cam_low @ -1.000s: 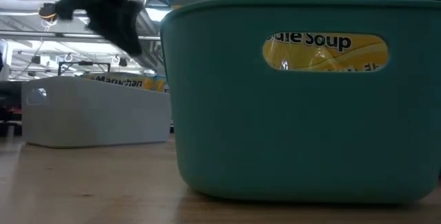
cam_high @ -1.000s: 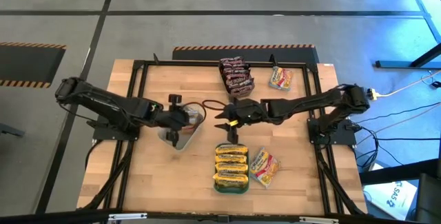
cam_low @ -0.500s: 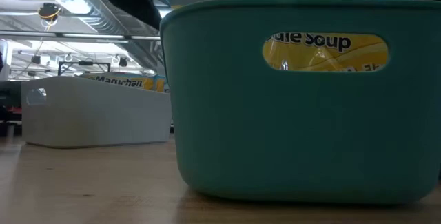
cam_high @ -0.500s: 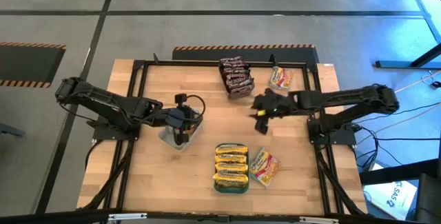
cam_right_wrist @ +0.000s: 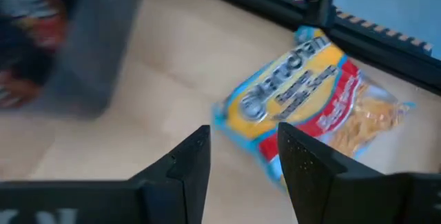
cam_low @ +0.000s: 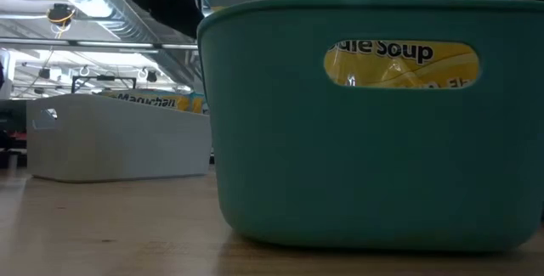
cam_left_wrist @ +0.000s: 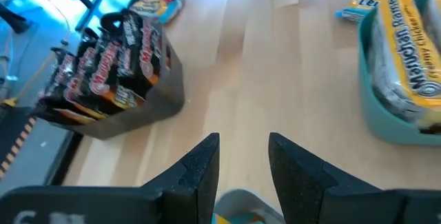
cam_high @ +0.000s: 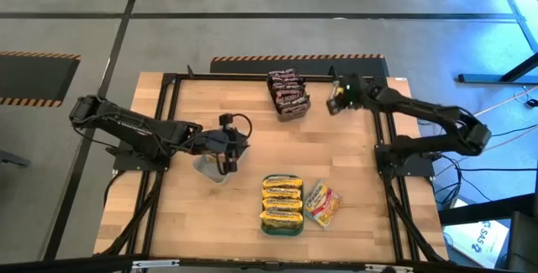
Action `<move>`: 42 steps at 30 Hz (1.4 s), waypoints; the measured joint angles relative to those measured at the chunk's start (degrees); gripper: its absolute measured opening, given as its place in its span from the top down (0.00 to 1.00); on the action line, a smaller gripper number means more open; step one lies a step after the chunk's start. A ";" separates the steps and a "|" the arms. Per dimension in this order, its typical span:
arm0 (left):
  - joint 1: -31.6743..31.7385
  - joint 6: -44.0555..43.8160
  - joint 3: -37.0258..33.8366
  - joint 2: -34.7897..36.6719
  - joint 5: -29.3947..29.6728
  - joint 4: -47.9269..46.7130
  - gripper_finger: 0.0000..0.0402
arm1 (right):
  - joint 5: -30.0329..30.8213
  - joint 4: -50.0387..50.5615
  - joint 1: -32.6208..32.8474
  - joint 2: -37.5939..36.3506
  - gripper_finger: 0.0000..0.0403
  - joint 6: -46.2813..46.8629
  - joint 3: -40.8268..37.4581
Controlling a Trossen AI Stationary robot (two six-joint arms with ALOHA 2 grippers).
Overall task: Sort Maruchan noodles
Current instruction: Put the blue noodle pack into the white bin
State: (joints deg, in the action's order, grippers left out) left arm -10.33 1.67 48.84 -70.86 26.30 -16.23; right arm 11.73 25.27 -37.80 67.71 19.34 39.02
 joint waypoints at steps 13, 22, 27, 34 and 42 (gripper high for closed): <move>5.50 1.92 0.00 -1.10 -0.08 3.61 0.70 | -2.60 -3.68 -14.42 12.94 0.62 -10.22 -0.24; 7.14 1.88 -0.02 -4.08 -0.67 6.88 0.70 | -11.57 6.16 -3.55 12.06 0.62 -0.67 0.03; 7.08 4.06 0.02 -6.59 -0.72 11.45 0.70 | -14.63 2.71 6.96 12.19 0.62 9.79 0.09; 7.10 4.94 0.04 -9.35 -1.06 16.97 0.70 | -17.40 1.35 16.34 12.43 0.62 7.26 4.96; 7.83 3.14 0.06 -10.59 -5.70 22.95 0.70 | -6.60 11.56 14.24 8.87 0.62 -3.13 15.30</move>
State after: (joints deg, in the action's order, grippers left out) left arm -2.50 4.81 48.90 -81.45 20.60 6.72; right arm 5.13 36.84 -23.56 76.58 16.20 54.33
